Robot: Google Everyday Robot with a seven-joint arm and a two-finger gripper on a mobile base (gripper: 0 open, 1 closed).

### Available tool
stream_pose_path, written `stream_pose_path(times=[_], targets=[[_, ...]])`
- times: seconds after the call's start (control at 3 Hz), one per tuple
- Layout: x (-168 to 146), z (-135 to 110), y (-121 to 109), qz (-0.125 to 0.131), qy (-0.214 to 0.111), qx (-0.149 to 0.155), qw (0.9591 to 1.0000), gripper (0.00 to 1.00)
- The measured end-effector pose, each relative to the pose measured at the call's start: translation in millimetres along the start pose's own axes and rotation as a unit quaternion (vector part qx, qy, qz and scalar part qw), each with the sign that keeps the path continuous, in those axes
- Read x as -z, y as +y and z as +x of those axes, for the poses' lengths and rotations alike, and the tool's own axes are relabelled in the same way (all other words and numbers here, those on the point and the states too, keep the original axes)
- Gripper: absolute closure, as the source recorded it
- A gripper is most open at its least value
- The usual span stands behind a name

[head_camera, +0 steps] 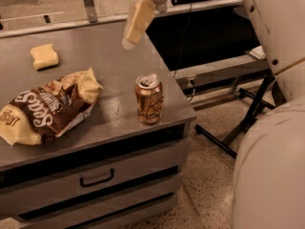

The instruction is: Pick sponge

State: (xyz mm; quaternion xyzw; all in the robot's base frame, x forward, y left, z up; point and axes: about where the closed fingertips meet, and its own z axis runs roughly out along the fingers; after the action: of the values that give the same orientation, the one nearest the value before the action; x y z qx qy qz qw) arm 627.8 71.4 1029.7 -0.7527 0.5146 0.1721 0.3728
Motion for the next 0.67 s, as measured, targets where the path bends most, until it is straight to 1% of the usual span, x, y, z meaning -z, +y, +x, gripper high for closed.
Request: stream_pose_path(times=[0.33, 0.67], targets=[[-60.6, -11.2, -15.2, 0.022, 0.004, -0.071, 0.9972, 0.0], [-82.6, -8.9, -30.4, 0.053, -0.001, -0.111, 0.9924, 0.0]])
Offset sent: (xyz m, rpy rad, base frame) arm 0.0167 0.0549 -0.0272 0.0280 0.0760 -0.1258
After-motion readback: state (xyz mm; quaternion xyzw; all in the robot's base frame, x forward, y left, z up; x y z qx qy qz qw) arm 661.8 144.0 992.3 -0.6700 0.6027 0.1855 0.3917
